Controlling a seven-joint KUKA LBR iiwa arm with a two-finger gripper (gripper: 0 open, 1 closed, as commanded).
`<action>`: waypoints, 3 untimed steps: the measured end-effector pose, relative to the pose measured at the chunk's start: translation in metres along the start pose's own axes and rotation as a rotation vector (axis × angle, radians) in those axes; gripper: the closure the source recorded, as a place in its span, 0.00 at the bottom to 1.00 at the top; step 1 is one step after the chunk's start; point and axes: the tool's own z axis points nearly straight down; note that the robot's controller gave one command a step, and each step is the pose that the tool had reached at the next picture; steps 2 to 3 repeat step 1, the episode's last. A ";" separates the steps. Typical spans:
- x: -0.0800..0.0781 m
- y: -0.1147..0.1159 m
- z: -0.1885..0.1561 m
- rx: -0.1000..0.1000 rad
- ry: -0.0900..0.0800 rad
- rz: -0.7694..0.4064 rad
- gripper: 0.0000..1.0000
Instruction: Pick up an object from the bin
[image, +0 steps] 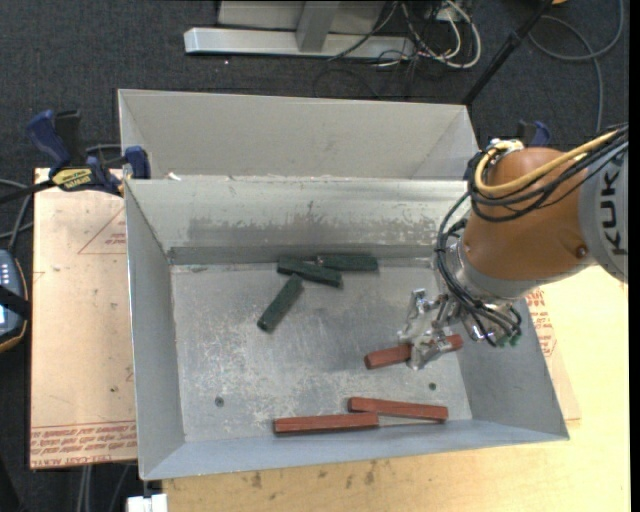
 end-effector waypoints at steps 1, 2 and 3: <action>-0.004 -0.001 -0.046 0.004 -0.010 0.011 1.00; -0.004 -0.001 -0.046 0.004 -0.010 0.011 1.00; -0.004 -0.001 -0.046 0.004 -0.010 0.011 1.00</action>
Offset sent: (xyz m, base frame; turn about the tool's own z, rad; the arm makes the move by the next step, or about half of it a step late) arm 0.0039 -0.0051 0.0420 -0.0207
